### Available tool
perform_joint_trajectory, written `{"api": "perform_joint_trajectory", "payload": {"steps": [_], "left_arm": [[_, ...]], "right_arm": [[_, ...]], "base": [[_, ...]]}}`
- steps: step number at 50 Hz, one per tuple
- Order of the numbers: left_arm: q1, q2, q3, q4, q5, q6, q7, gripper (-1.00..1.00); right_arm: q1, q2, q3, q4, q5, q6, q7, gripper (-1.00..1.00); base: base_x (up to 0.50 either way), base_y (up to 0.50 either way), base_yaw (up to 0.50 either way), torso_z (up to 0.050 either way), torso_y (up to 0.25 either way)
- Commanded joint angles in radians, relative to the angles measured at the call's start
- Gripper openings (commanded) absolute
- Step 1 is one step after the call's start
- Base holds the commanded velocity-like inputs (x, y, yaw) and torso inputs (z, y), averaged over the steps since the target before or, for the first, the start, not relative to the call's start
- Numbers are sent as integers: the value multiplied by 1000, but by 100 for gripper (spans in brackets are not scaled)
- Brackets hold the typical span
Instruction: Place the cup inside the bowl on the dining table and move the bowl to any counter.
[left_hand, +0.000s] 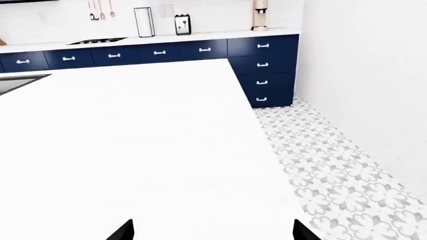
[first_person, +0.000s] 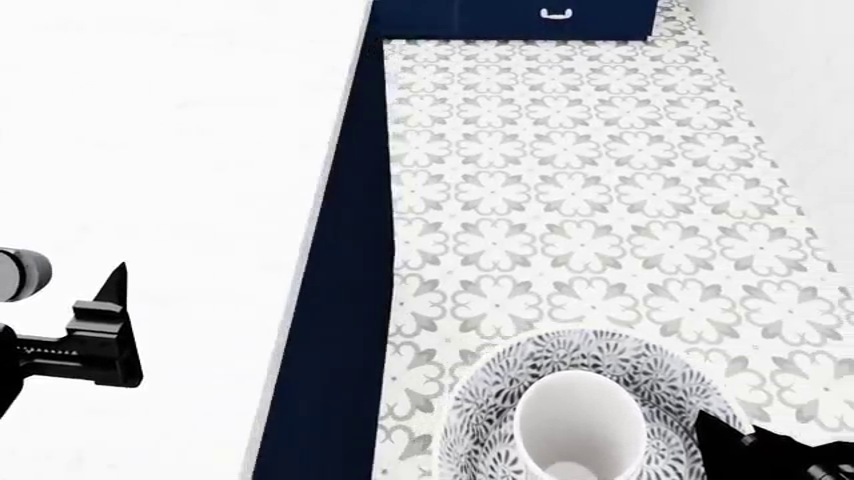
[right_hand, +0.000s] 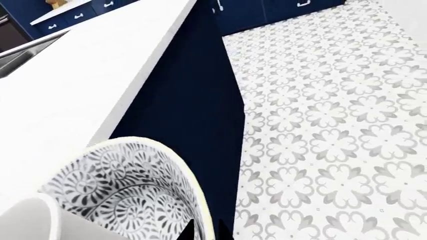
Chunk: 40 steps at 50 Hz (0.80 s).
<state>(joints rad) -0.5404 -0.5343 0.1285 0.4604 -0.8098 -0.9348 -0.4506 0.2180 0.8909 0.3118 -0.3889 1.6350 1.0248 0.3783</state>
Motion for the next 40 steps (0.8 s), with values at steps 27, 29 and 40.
{"api": "perform_joint_trajectory", "payload": {"steps": [27,29,40], "left_arm": [[16,-7,2,-10,1,21,1,100],[13,-3,8,-13,4,22,0,100],[6,-2,12,-17,4,23,-1,100]], "right_arm": [[-7,-25,21,15,-81,-61,-35,-100],[-4,-24,22,17,-77,-62,-30,-100],[50,-14,-26,41,-70,-45,-16,-100]], "base": [[137,-426,0,0,0],[490,-141,0,0,0],[490,-129,0,0,1]]}}
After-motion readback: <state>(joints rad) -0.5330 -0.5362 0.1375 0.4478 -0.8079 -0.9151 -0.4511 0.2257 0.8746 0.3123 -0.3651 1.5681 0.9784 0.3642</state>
